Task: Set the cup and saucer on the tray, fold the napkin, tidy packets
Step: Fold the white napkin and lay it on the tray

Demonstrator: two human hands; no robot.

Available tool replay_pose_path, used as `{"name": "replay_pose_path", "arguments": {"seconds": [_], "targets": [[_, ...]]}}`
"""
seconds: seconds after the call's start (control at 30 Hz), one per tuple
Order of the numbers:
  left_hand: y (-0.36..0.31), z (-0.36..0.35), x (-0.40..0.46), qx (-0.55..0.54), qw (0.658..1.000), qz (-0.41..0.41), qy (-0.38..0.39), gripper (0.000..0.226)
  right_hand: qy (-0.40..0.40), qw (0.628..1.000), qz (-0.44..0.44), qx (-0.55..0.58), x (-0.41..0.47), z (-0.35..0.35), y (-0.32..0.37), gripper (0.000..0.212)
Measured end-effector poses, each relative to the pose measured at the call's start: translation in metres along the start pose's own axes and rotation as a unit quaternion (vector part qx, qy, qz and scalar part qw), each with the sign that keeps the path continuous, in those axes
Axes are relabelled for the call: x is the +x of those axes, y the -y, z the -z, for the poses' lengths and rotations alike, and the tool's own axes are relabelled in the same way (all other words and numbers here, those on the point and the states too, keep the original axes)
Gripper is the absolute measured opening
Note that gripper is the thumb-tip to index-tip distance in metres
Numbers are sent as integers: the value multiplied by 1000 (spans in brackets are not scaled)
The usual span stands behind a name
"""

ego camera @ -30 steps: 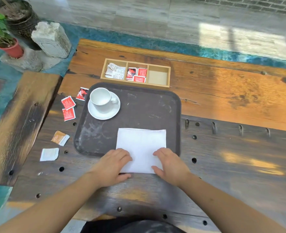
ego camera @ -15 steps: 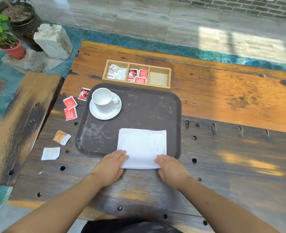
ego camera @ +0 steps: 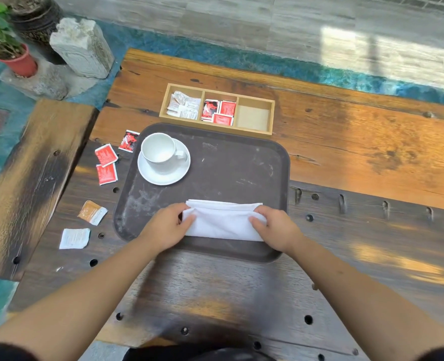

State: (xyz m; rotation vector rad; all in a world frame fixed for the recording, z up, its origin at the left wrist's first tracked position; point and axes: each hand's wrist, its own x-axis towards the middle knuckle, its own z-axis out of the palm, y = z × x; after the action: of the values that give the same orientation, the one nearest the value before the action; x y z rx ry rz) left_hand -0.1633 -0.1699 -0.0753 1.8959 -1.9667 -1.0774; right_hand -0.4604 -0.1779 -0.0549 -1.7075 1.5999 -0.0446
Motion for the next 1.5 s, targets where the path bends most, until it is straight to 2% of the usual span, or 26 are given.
{"name": "replay_pose_path", "arguments": {"seconds": [0.07, 0.17, 0.4, 0.47, 0.6, 0.67, 0.77, 0.9, 1.07, 1.23, 1.4, 1.47, 1.5], "targets": [[0, 0, 10, 7, 1000, 13, -10, 30, -9, 1000, -9, -10, 10, -1, 0, 20], [2, -3, 23, 17, 999, 32, -15, 21, -10, 999, -24, -48, 24, -5, 1, 26], [0, -11, 38, -31, 990, 120, -63, 14, -38, 989, -68, -123, 44, -15, 4, 30], [-1, -13, 42, -60, 985, 144, -72, 22, -45, 986, -71, -145, 48, -17, 5, 30], [-6, -17, 47, -131, 963, 229, -54, 46, -64, 974, -47, -211, 53, -20, 8, 30], [-8, -17, 49, -145, 954, 259, -39, 43, -76, 970, -42, -228, 53, -21, 10, 31], [-11, -18, 49, -168, 945, 280, -23, 26, -102, 962, -38, -251, 51, -21, 12, 32], [-17, -17, 46, -240, 923, 301, 11, 18, -136, 951, 12, -277, 37, -24, 24, 29], [-23, -14, 37, -250, 924, 289, 7, 21, -83, 956, 113, -258, 3, -43, 44, 33], [-33, -10, 22, -359, 873, 331, -8, 14, -17, 973, 121, -196, -23, -67, 49, 42], [-51, -11, -2, -539, 750, 381, -28, 13, -50, 979, 105, -168, -27, -80, 53, 43], [-56, -14, -13, -584, 706, 402, -6, 16, -59, 981, 93, -160, -24, -82, 52, 38], [-57, -15, -19, -590, 695, 411, 14, 17, -55, 983, 86, -154, -22, -83, 49, 36]]}}
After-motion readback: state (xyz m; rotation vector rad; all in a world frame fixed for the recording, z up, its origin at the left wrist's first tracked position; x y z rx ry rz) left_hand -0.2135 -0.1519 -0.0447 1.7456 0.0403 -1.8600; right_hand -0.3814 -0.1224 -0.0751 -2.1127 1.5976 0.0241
